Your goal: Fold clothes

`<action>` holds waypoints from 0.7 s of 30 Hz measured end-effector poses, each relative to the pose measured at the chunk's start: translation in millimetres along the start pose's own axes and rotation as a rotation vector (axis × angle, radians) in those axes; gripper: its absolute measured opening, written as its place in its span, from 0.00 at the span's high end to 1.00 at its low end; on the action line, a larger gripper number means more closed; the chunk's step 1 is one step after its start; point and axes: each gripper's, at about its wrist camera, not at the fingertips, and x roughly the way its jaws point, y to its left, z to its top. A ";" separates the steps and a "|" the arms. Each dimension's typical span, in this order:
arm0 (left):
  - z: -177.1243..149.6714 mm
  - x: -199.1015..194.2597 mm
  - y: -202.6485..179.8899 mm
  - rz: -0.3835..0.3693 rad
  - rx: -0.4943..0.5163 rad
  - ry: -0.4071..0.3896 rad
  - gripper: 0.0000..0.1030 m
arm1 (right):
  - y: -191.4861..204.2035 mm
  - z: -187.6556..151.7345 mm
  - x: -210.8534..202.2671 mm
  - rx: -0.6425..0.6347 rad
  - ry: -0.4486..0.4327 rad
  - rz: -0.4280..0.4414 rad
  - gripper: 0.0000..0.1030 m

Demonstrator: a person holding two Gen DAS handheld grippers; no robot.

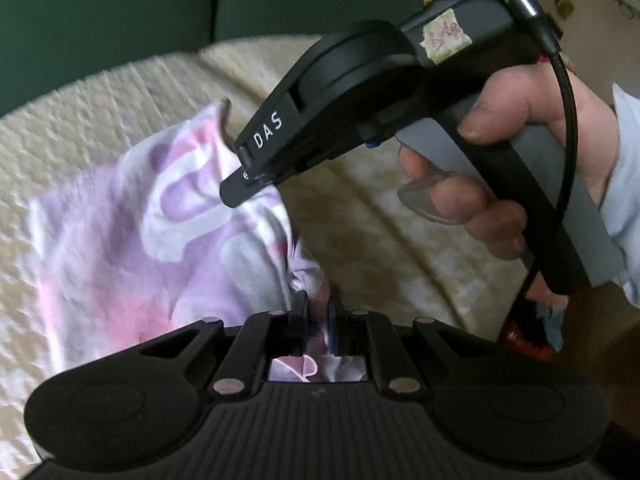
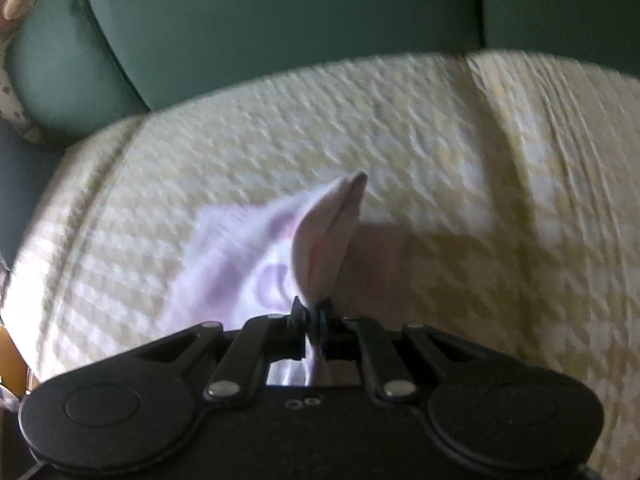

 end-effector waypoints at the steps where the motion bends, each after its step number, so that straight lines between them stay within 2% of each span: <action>1: -0.5 4.4 -0.2 -0.003 -0.001 0.010 0.92 | -6.6 -4.4 5.5 0.014 0.007 0.002 0.00; 3: -0.5 0.9 0.0 -0.034 0.011 0.007 0.92 | -13.8 -8.2 10.9 0.024 0.011 0.018 0.00; 6: -1.4 -11.2 2.3 -0.101 0.030 -0.005 0.83 | -19.9 -7.7 6.3 0.012 0.001 0.027 0.00; 8: -4.9 -28.3 7.5 -0.170 0.026 -0.023 0.68 | -24.2 -7.3 -2.5 -0.010 -0.014 0.023 0.00; 9: -6.9 -38.2 10.3 -0.201 0.015 -0.034 0.45 | -26.8 -6.8 -5.9 -0.020 -0.021 0.023 0.00; 10: -7.7 -47.4 17.2 -0.222 0.001 -0.050 0.28 | -30.0 -5.8 -8.7 -0.025 -0.026 0.025 0.00; 12: -8.4 -65.3 34.0 -0.256 -0.028 -0.083 0.27 | -34.6 -4.4 -17.9 -0.035 -0.040 0.026 0.00; 15: 1.3 -75.3 63.5 -0.150 -0.081 -0.145 0.28 | -36.7 -3.6 -26.4 -0.046 -0.051 0.016 0.00; 17: 11.7 -73.4 87.8 -0.070 -0.142 -0.182 0.46 | -33.4 -3.8 -26.2 -0.038 -0.031 0.033 0.00; 18: 16.7 -71.6 99.3 -0.041 -0.175 -0.194 0.70 | -29.7 -4.8 -26.6 -0.040 -0.015 0.046 0.00; 19: 21.3 -67.6 108.2 -0.004 -0.194 -0.198 0.74 | -24.6 -6.9 -28.7 -0.061 0.000 0.062 0.00; 21: 28.4 -56.2 117.9 0.069 -0.183 -0.188 0.74 | -9.2 -16.0 -37.9 -0.136 0.022 0.065 0.00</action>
